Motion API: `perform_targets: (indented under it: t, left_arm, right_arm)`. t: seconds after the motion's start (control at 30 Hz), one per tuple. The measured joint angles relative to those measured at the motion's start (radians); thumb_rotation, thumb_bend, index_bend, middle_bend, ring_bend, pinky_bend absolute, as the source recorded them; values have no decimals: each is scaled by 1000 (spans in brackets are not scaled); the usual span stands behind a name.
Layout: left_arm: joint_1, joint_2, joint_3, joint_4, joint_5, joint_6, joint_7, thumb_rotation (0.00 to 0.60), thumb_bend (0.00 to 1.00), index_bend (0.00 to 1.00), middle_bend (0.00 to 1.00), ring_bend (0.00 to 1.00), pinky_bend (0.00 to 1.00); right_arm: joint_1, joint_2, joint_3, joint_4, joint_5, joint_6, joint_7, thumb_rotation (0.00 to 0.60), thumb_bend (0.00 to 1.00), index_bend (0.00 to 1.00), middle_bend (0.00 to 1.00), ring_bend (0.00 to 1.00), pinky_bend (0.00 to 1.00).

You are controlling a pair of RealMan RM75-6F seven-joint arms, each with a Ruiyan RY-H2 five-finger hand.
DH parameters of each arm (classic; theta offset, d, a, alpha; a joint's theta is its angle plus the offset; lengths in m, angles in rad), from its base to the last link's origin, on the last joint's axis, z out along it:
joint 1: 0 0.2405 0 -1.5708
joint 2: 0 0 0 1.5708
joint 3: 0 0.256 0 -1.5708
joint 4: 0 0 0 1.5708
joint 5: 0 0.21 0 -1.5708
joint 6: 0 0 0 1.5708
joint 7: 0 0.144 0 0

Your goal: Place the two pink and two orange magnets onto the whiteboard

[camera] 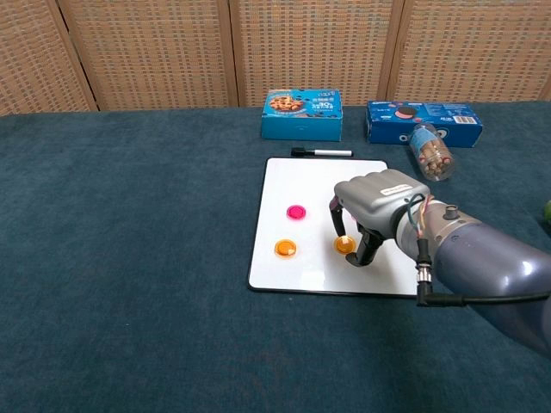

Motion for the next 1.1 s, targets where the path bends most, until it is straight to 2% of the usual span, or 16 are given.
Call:
perform_targets:
  t: [0.5,0.73,1.1]
  left_arm:
    - [1,1,0,-1,-1,1,-2,600,0,0,0,0,0]
    - [1,1,0,-1,0,1,-1,600,0,0,0,0,0]
    - [1,2,-1,0,-1,1,-7,600,0,0,0,0,0]
  right_arm:
    - [7,8,-19,7,18,7,-1,600,388,552,968,975,1000]
    - [11,21,-26,-7,33,0,-1,600,363,391,968,975,1000]
    - [14,28,-34,-19,21,9,14,600,363,360,967,975,1000]
